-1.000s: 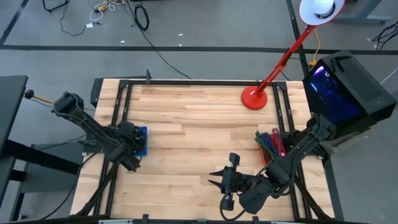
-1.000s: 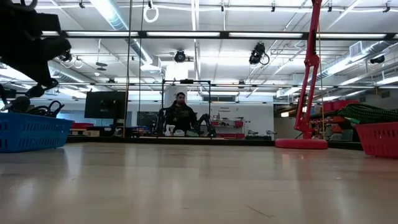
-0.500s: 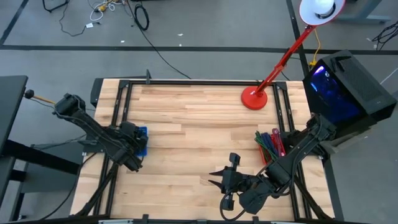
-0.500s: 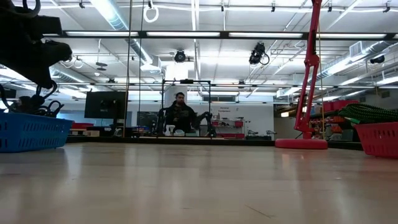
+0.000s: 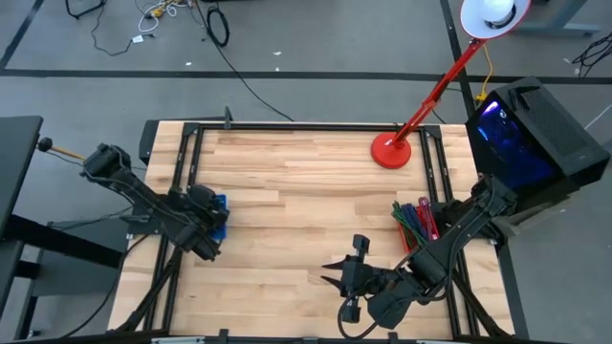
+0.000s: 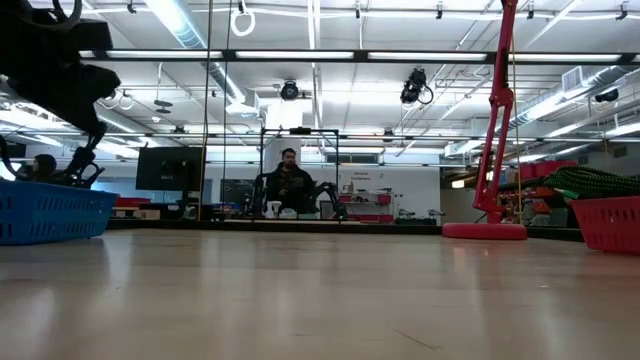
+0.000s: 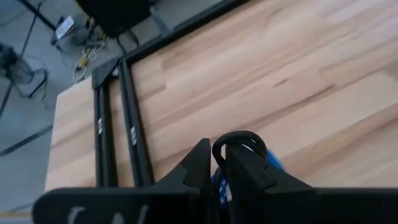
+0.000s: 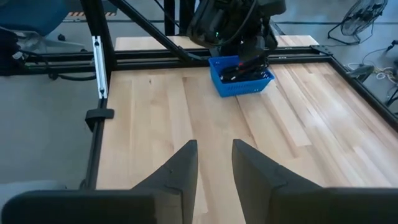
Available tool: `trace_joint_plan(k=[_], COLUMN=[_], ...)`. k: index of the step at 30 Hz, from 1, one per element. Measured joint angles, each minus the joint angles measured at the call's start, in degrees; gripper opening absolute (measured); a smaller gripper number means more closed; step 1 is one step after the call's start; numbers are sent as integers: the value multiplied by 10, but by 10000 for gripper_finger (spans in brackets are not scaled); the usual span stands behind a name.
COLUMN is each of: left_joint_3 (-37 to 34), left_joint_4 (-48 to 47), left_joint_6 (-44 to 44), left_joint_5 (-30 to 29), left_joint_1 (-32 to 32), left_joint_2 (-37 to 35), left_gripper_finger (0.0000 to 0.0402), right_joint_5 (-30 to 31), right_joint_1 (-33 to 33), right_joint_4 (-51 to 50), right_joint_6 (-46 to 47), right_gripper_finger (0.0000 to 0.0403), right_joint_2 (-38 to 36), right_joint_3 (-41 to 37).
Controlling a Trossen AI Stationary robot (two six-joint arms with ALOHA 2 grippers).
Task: Pick & Place USB Port
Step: Put the black charger cable into the blue basket
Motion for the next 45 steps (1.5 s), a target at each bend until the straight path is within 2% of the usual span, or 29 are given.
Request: trace_joint_plan(k=[4,8,12,24,28,35,38,45], left_joint_3=[0,0,0,0,0,0,0,5], left_joint_4=[0,-1,6,15,12,26,30,29], left_joint_6=[3,-3,-13,-23,-31,-12,0,0], left_joint_5=[-34,11,25,8,-4,57,63,47], left_joint_1=[4,15,14,16,16,14,12,11], left_joint_2=[-8,-17,-20,-20,-20,-20,-20,-20], left_gripper_finger=[71,105,133,187,193,184,186,188], right_joint_5=[15,35,34,29,29,30,30,34], right_joint_1=[-2,-3,-3,-3,-3,-3,-6,-17], right_joint_4=[-3,-4,-3,-4,-4,0,17,48], right_joint_6=[-11,-14,-14,-13,-12,1,1,-9], right_gripper_finger=[100,100,100,100,100,100,100,100], right_joint_2=[0,0,0,0,0,0,0,1], right_joint_3=[0,0,0,0,0,-20,-45,-79])
